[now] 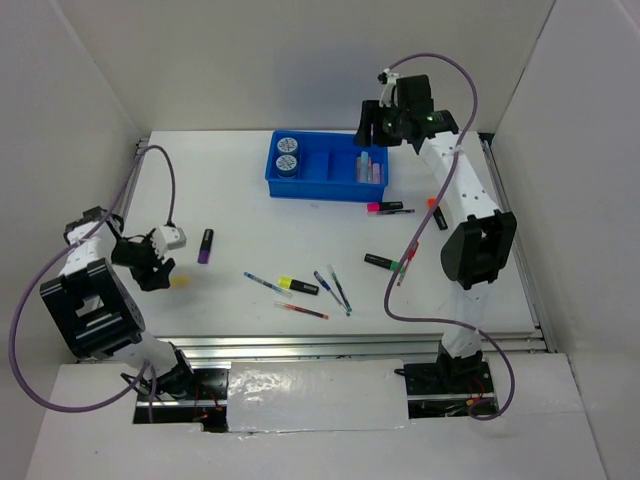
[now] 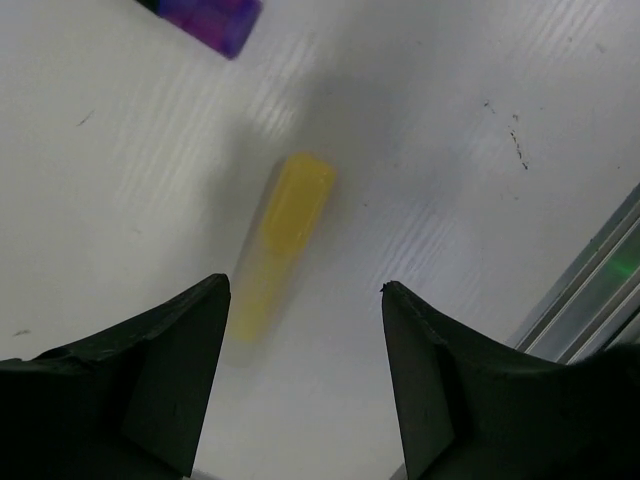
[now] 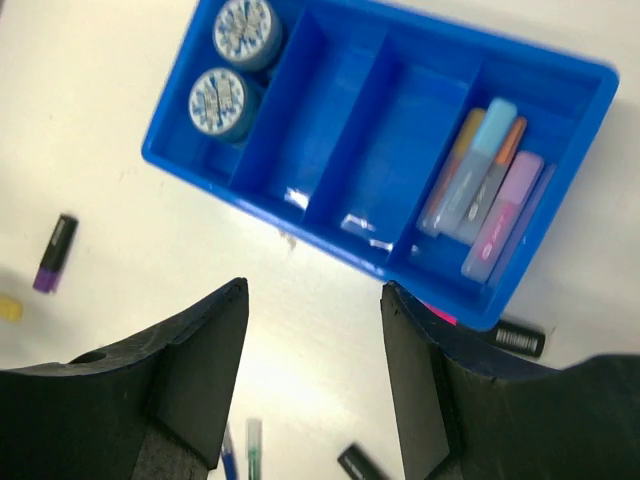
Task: Sort the stationery into containers
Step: Place the pen in the storage box, then pick up the pen from the center of the board.
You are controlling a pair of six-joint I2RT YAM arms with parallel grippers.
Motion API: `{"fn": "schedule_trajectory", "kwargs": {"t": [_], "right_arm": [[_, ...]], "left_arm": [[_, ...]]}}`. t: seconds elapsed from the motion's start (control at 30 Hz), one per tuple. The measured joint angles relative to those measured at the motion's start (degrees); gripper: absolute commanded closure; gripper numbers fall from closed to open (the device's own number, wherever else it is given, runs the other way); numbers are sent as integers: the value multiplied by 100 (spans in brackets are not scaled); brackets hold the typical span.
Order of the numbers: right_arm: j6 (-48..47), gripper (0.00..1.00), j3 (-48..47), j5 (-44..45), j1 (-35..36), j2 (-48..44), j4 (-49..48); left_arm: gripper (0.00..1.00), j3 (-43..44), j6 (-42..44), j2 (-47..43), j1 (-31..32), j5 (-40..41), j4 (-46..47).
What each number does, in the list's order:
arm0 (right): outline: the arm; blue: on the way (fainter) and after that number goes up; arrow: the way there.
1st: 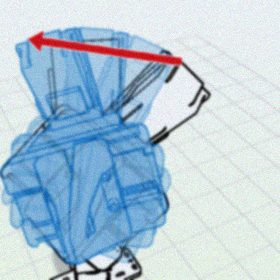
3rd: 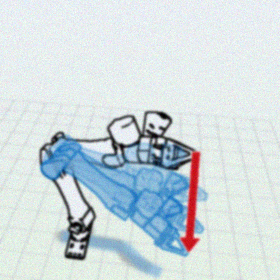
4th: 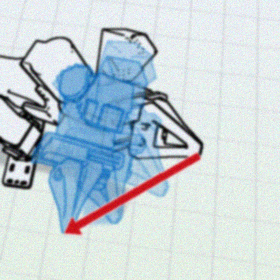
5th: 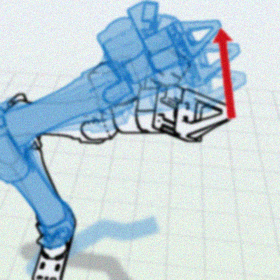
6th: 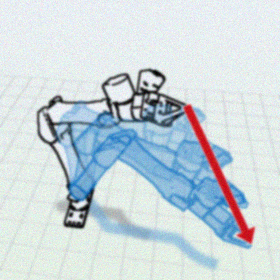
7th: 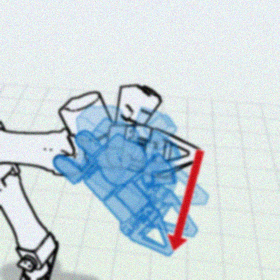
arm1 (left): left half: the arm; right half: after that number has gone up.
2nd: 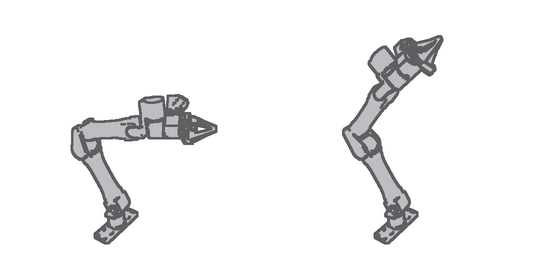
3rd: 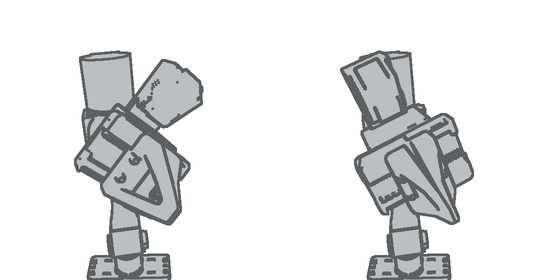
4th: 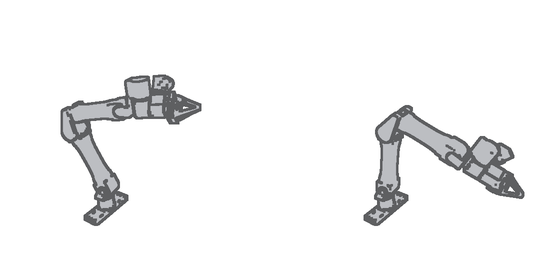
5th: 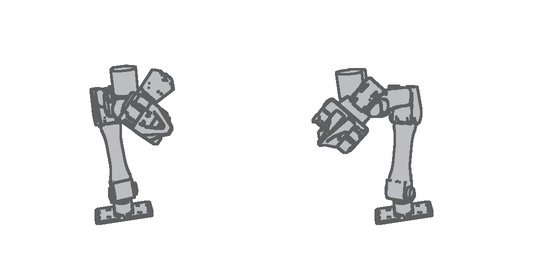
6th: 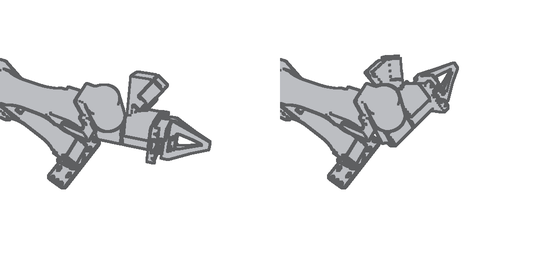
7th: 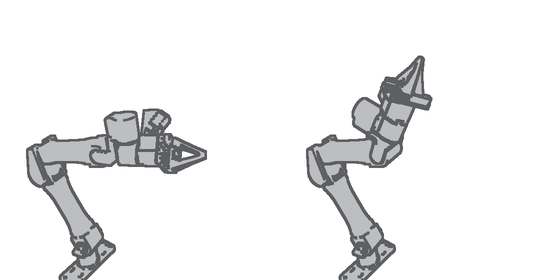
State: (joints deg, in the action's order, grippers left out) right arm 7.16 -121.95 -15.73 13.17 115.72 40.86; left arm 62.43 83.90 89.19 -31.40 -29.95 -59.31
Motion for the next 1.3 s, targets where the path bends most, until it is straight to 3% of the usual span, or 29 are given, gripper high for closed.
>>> {"fn": "schedule_trajectory", "kwargs": {"t": [0.2,0.7,0.83,0.97,1.07,1.2,1.3], "right_arm": [[-44,38,745,-164,-188,-188,140],[-157,39,1182,-284,-501,-492,356],[-177,40,1220,-323,-595,-492,356],[-216,40,1379,-334,-638,-507,343],[-267,39,1541,-332,-660,-581,363],[-387,39,1556,-339,-699,-745,426],[-439,39,1552,-433,-811,-946,446]], "left_arm": [[27,-1086,125,-509,455,299,1058],[34,-977,15,181,960,649,1888],[47,-1040,4,181,1043,752,2048],[53,-1152,-28,179,1113,820,2140],[63,-1156,-195,175,1132,809,2159],[87,-1161,-481,151,1137,758,2184],[92,-1156,-780,101,1137,702,2144]]}}
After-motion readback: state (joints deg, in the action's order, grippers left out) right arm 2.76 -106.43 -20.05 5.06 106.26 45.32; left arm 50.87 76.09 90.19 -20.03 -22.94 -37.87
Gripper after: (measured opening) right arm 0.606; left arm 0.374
